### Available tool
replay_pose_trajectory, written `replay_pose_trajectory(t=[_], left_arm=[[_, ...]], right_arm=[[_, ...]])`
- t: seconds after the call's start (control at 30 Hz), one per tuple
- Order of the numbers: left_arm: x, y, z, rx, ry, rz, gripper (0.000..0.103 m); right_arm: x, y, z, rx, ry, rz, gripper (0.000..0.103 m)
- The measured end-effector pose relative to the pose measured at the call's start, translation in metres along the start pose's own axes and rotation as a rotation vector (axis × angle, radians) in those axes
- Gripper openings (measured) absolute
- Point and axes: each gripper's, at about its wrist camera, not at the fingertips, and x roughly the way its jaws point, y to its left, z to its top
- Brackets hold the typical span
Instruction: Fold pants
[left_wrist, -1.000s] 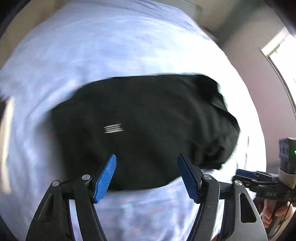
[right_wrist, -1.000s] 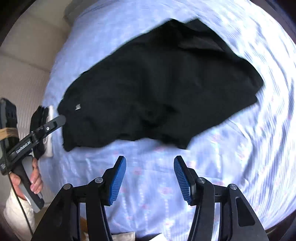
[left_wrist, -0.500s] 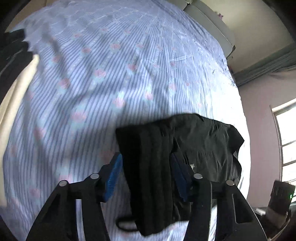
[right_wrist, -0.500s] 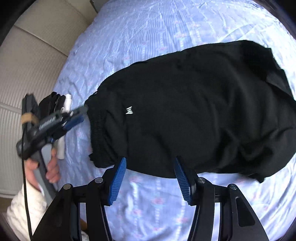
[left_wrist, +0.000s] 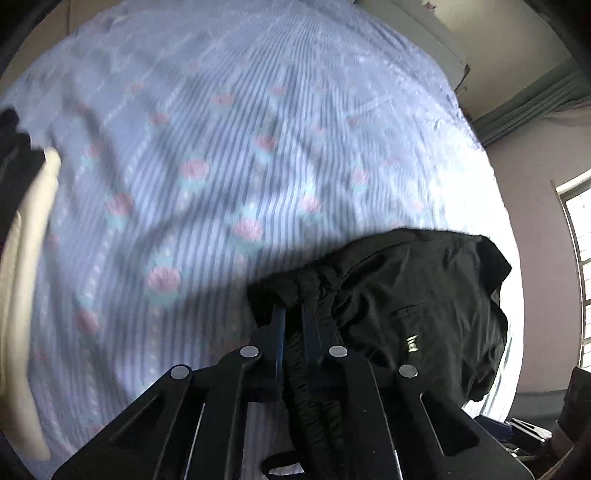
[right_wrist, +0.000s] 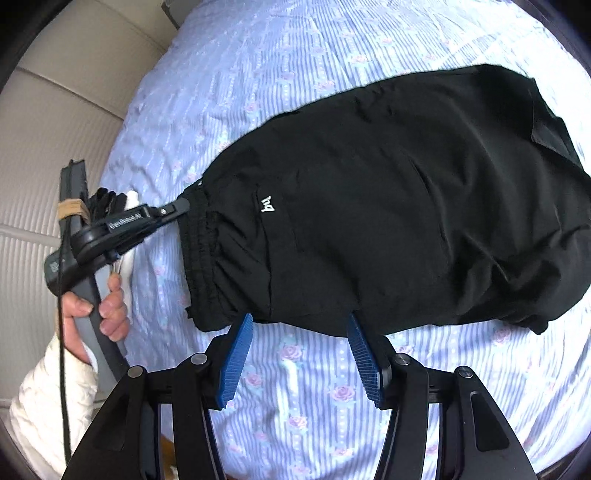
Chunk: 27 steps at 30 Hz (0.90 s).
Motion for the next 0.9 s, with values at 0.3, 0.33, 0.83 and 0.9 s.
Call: replay_pose_trajectory(t=[0.3,0.33,0.83,0.9], left_arm=[[-0.002,-0.024,0.009,0.119,-0.021,0.278,0.044],[-0.015,-0.038,0.006,0.184,-0.075,0.308,0.051],[0.034,-0.301,0.012,0.67,0.11,-0.201,0.052],[0.066,-0.337,0.014,0.658,0.158,-0.204,0.052]], right_arm=[[-0.017,-0.014,-0.005,0.056,-0.054,-0.021,0.055],[-0.023,-0.02,-0.007,0.069,-0.074,-0.021,0.055],[-0.117,-0.226,-0.049,0.501,-0.324,-0.181,0.055],[-0.121,-0.255,-0.047,0.549,-0.349,-0.202,0.055]])
